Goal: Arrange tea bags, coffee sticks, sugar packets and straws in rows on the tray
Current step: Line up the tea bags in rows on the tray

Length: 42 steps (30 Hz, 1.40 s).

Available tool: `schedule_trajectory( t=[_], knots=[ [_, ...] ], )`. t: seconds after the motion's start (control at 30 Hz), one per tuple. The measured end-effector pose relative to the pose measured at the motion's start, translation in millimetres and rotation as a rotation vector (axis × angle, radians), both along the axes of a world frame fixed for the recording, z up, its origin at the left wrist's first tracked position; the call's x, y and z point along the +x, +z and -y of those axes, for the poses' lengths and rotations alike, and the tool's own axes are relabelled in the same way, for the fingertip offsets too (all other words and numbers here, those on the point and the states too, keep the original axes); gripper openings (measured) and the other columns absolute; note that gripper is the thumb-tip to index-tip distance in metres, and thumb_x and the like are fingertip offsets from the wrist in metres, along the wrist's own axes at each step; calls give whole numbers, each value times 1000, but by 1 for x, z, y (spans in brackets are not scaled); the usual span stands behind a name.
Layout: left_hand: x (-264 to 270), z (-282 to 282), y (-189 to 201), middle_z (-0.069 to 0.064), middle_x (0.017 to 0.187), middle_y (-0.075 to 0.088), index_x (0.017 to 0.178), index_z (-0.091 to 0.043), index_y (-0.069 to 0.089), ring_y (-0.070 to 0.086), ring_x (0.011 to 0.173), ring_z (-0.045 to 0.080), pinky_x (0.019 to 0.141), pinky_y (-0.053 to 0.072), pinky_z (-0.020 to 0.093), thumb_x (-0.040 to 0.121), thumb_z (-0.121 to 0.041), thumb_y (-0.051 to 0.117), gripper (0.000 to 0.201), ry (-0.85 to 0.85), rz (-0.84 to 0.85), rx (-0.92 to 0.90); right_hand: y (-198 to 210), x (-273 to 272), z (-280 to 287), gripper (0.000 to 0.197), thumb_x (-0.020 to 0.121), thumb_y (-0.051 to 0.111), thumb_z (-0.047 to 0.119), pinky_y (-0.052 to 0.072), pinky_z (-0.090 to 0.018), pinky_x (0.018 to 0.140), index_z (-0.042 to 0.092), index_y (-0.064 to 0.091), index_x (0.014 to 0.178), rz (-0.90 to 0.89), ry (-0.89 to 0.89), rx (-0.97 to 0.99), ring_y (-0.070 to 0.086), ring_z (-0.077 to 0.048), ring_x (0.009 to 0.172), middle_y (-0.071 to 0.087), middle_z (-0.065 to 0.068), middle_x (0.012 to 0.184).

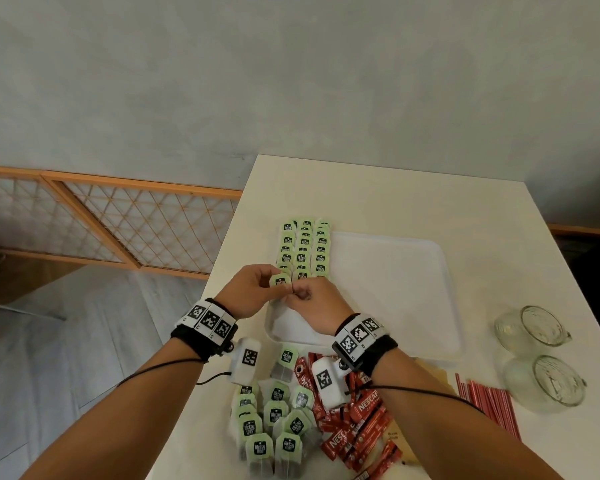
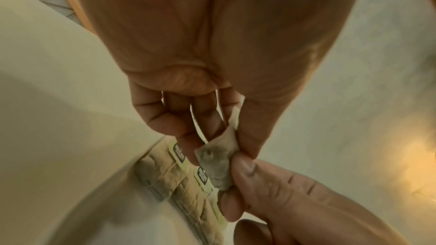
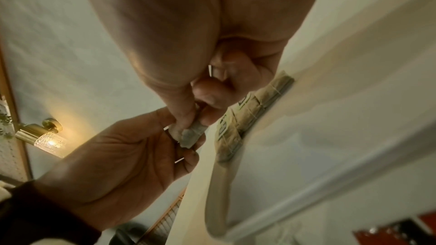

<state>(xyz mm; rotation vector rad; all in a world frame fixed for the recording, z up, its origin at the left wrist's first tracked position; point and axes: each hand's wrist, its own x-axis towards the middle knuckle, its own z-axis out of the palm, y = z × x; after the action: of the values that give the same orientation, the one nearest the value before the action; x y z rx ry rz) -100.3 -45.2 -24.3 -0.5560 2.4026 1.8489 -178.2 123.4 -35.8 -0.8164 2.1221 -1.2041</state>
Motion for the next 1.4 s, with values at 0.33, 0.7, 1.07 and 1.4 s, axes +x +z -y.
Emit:
schedule_trajectory(
  t=[0.33, 0.7, 1.07, 1.4],
  knots=[
    [-13, 4, -12, -2, 76, 68, 90, -22, 71, 53, 51, 2, 59, 46, 21, 87, -17, 75, 7, 79, 54, -283, -9, -22, -11, 52, 91, 72, 35, 33, -28, 54, 17, 41, 53, -88, -174, 192, 37, -17, 55, 44, -4, 59],
    [-13, 1, -19, -6, 78, 60, 97, -19, 72, 52, 63, 9, 66, 47, 21, 80, -14, 79, 19, 11, 139, -382, -15, -19, 3, 29, 89, 72, 36, 55, -34, 67, 20, 57, 70, -110, -206, 339, 66, -23, 72, 70, -4, 77],
    [-15, 4, -19, -5, 81, 62, 95, -23, 71, 55, 66, 10, 70, 49, 26, 80, -13, 79, 20, 9, 141, -393, -15, -23, -12, 31, 90, 72, 39, 57, -40, 81, 20, 52, 104, -41, -291, 260, 64, -24, 89, 58, 5, 98],
    [-15, 4, -20, -8, 79, 60, 94, -24, 70, 54, 66, 7, 66, 45, 18, 81, -12, 79, 20, 0, 136, -411, -21, -41, -22, 16, 94, 66, 37, 56, -38, 79, 24, 57, 91, -123, -280, 326, 63, -20, 86, 64, 5, 92]
  ],
)
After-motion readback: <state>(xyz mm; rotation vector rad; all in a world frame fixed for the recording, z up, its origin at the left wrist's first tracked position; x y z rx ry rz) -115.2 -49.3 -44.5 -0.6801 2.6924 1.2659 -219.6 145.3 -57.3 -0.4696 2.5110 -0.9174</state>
